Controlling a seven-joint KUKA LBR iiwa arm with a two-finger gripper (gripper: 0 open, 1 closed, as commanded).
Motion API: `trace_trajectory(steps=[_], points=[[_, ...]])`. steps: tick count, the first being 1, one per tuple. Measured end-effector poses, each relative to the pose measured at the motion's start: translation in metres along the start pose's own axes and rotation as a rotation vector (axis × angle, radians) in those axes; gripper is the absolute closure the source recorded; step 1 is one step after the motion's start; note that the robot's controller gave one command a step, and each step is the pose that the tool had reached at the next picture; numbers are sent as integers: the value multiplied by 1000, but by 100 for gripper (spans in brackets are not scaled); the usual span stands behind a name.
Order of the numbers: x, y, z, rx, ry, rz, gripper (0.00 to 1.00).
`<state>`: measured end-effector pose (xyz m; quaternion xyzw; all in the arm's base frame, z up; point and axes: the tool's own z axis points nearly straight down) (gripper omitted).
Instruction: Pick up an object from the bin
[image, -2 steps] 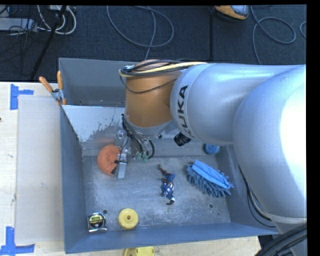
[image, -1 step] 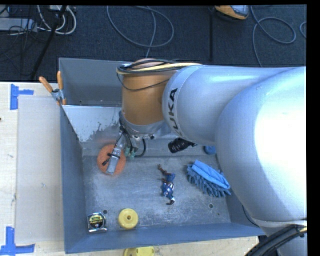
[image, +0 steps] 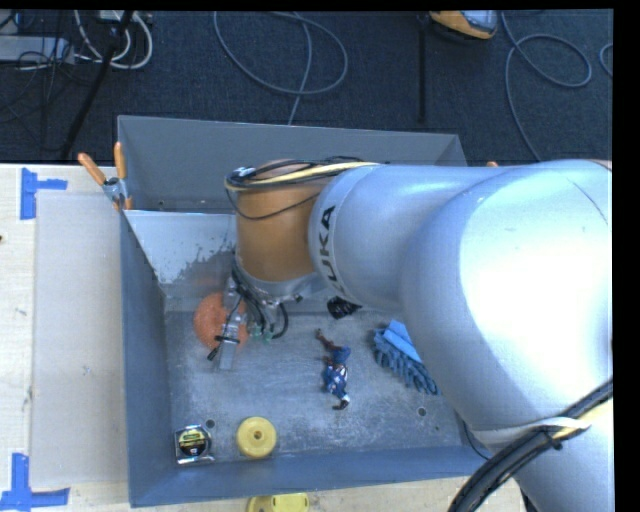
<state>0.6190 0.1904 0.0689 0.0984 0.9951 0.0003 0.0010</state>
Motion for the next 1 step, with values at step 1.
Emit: trace_trajectory(steps=[1], points=[[-5,0,-7,-8,-11,214,100]])
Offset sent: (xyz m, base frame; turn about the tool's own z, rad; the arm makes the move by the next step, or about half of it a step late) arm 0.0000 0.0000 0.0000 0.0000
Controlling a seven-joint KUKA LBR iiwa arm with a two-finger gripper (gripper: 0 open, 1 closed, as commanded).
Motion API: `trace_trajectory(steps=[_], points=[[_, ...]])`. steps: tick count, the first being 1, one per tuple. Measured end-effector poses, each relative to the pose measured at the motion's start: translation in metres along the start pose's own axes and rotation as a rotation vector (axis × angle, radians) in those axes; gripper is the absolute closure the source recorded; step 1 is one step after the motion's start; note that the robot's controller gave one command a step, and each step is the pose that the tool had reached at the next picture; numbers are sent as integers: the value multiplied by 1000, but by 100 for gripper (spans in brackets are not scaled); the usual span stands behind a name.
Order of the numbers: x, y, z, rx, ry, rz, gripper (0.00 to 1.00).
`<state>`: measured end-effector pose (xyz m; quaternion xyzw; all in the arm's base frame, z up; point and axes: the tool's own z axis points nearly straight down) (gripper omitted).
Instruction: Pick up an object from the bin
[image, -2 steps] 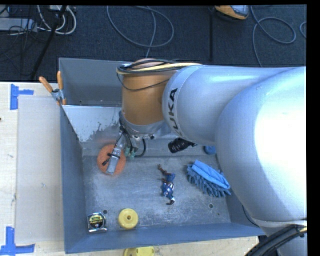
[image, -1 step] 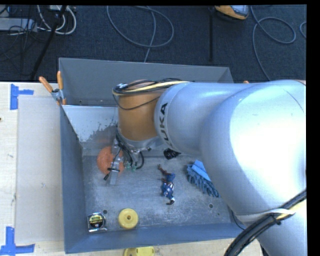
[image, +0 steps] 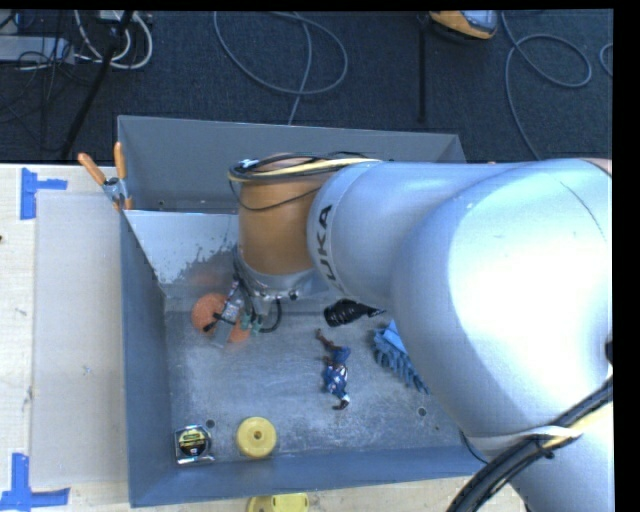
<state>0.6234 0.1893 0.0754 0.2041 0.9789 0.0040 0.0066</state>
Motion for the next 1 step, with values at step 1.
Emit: trace_trajectory(steps=[1], points=[[0,0,0,0,0,1,100]])
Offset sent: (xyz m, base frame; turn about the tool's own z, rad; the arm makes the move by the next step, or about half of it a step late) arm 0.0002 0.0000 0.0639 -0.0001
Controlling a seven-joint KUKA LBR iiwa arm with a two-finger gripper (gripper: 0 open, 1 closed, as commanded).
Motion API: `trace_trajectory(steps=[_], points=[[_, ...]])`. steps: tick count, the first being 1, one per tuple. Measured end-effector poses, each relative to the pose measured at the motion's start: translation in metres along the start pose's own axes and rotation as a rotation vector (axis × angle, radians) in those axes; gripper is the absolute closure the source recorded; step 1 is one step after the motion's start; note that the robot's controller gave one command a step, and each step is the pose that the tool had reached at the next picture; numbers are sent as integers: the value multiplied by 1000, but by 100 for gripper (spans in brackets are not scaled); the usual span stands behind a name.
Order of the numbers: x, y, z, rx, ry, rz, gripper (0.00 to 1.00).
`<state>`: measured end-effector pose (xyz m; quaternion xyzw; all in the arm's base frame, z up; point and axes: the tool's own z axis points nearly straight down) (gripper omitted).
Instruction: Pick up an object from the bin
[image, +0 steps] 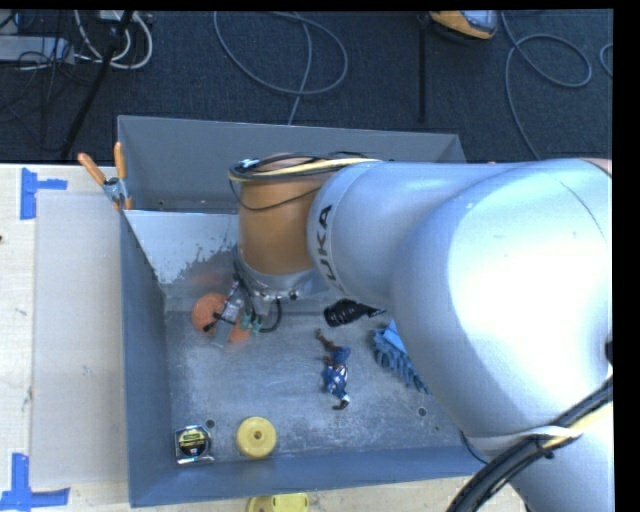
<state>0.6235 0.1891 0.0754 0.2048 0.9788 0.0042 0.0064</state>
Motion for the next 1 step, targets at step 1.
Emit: trace_trajectory(steps=[1], points=[[-3,2,-68,5,6,-1,100]])
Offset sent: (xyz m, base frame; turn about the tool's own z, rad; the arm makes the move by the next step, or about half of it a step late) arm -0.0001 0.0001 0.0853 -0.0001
